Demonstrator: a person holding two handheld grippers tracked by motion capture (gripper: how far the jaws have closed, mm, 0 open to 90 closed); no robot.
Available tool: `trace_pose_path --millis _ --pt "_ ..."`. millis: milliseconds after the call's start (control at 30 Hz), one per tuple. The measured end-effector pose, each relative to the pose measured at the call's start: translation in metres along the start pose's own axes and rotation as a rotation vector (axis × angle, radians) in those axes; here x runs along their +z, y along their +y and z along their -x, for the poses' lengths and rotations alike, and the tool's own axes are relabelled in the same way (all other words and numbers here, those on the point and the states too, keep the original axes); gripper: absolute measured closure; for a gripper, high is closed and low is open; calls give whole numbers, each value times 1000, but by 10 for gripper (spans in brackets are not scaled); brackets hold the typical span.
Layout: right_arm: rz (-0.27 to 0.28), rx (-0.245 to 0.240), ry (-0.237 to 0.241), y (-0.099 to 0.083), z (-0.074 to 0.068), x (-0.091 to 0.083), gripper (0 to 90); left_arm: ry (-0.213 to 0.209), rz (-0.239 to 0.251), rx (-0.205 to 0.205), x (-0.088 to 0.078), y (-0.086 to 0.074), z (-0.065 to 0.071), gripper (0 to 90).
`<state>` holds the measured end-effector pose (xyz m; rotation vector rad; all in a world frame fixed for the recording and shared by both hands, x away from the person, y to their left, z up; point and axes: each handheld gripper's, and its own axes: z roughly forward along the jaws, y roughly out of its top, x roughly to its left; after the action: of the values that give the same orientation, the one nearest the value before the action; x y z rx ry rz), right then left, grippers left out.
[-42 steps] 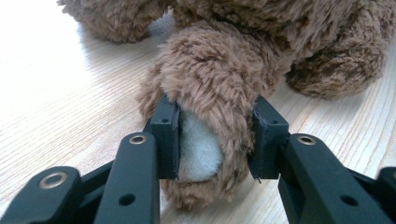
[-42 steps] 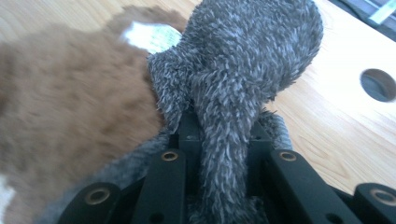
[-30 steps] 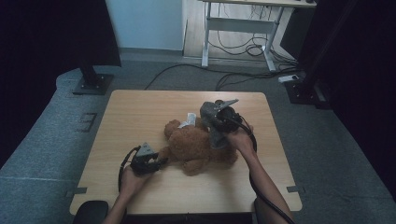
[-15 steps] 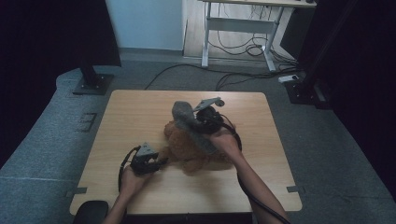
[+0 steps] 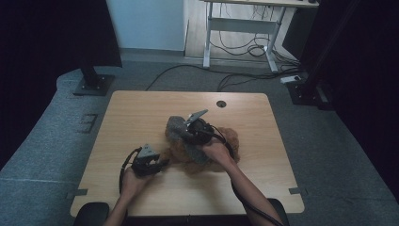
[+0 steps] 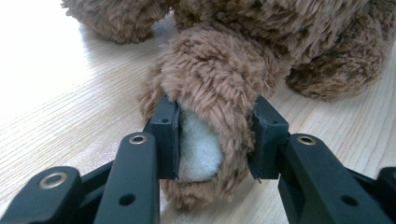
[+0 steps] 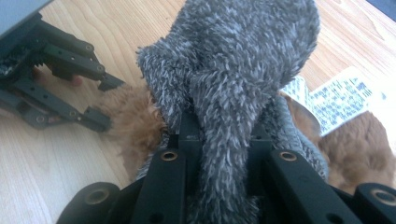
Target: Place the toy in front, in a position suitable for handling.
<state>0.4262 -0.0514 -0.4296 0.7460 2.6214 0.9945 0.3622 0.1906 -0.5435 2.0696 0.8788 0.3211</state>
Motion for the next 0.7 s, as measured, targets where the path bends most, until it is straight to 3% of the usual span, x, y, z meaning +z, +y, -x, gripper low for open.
trace_pose_path --millis 433,700 --pt "-10 40 -40 -31 14 -21 748 -6 0 -4 0 0 -1 605" --pt "-14 73 -82 -60 25 -40 749 -7 0 -5 0 0 -1 605"
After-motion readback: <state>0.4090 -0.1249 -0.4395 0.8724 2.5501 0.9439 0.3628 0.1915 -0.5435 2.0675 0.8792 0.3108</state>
